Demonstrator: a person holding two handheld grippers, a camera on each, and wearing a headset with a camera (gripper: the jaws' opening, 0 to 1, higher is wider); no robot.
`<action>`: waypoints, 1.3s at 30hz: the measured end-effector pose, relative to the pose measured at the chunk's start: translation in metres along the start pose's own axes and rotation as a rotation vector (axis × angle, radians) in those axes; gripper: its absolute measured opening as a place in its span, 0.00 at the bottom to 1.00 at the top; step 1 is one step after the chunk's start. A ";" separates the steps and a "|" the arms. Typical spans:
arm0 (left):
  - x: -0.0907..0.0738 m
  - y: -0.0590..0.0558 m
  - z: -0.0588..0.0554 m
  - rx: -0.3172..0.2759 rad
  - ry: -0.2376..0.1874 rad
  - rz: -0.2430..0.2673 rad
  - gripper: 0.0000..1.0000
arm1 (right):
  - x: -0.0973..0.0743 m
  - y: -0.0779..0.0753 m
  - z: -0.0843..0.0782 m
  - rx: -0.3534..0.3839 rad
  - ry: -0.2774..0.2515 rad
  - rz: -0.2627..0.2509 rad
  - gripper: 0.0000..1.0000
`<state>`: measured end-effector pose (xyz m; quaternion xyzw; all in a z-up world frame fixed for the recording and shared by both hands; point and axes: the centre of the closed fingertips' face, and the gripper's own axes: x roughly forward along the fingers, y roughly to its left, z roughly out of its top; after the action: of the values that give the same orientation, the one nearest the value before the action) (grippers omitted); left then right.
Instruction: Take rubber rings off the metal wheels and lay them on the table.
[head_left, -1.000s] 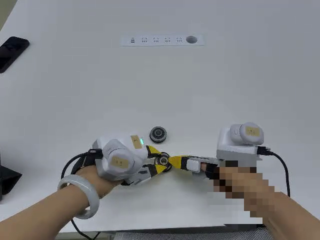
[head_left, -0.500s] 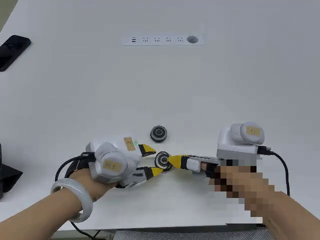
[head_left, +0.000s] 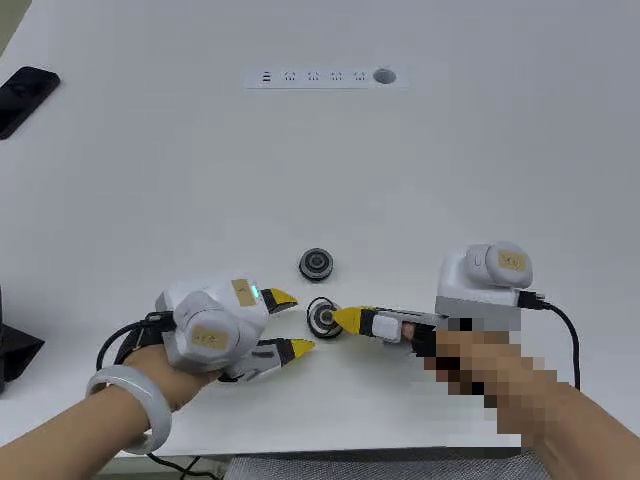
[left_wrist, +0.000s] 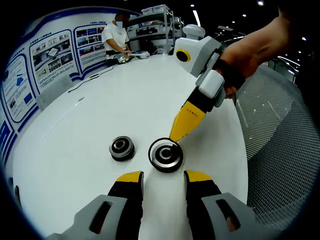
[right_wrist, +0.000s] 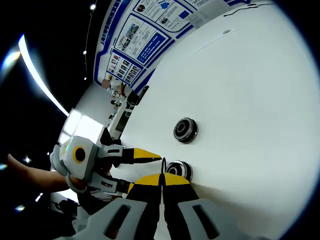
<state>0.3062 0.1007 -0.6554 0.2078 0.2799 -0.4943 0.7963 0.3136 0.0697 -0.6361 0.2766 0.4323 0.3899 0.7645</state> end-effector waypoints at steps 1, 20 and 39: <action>-0.001 0.000 -0.001 -0.006 -0.001 0.001 0.34 | 0.000 0.001 0.000 0.002 -0.001 0.002 0.02; -0.008 0.004 -0.004 -0.027 -0.006 0.028 0.35 | -0.020 -0.011 0.021 0.040 -0.090 -0.022 0.02; -0.017 0.015 -0.008 -0.064 -0.031 0.063 0.44 | -0.036 -0.054 0.026 0.141 -0.167 -0.132 0.02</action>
<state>0.3120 0.1237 -0.6496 0.1830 0.2765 -0.4629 0.8221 0.3442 0.0086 -0.6486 0.3319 0.4110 0.2829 0.8006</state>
